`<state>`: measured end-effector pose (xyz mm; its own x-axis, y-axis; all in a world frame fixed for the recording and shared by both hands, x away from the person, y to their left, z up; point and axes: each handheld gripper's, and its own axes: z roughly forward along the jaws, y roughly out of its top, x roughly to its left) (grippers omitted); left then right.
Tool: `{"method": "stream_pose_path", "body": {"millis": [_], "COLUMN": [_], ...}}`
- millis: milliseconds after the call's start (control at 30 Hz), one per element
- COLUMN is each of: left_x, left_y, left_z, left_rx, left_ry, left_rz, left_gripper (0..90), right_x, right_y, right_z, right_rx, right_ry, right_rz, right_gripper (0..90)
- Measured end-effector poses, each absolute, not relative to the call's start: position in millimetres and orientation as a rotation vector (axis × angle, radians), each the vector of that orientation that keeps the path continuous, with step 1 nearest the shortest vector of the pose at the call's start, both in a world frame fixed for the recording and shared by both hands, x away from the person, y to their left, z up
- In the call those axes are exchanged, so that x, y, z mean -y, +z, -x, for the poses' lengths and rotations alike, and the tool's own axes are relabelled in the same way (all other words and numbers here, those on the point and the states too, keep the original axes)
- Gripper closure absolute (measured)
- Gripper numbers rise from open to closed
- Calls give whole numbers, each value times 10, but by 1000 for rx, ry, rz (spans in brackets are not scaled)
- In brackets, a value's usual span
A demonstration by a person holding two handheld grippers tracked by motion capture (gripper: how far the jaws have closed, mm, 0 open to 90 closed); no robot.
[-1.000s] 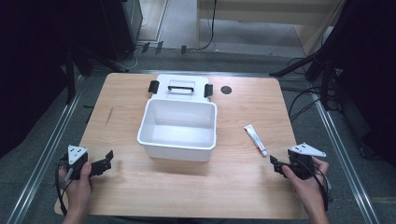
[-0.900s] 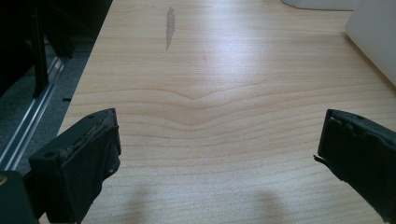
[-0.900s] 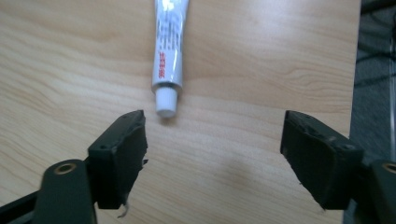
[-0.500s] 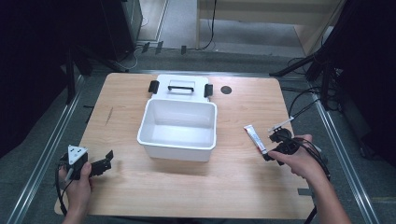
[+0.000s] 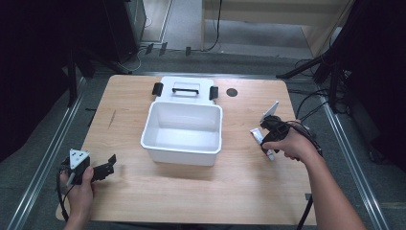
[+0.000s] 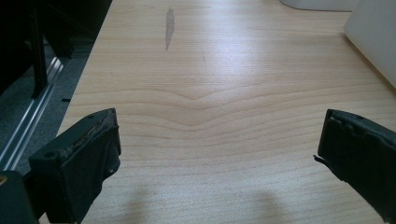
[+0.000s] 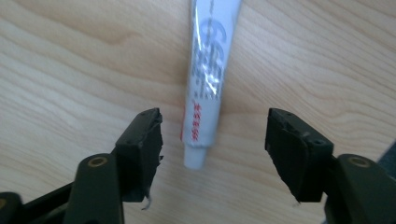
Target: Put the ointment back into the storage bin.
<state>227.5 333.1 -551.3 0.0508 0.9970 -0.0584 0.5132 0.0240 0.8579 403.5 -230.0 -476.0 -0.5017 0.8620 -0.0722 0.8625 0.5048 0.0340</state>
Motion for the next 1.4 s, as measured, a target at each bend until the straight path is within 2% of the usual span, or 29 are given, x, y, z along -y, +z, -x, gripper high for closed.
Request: {"method": "stream_pose_path", "body": {"millis": [133,233,467,633,867,1400], "left_x": [-3334,-3335,-3337,-3334,-3333,-3332], "left_y": [-5513,-5513,-5511,-5513,-5513,-5512], "left_z": [-2275,-2276,-2275,-2277,-2276,-2278], "left_rx": [-1557,-1556,-1556,-1555,-1555,-1557], "left_ry": [820,818,814,818,818,817], "left_rz": [-1586,-1587,-1591,-1588,-1589,-1593], "left_gripper": [0,0,0,0,0,0], "right_x": [2233,2206,2218,2207,2164,2185], "right_y": [-4831,-4858,-4931,-4969,-5018,-4763], "right_z": [-4195,-4242,-4372,-4413,-4406,-4361], "right_rx": [-2658,-2673,-2660,-2670,-2688,-2715], "right_ry": [-29,-30,-18,-3,-19,153], "right_rz": [-1576,-1578,-1649,-1684,-1649,-1554], "right_gripper": [439,445,540,577,691,709]}}
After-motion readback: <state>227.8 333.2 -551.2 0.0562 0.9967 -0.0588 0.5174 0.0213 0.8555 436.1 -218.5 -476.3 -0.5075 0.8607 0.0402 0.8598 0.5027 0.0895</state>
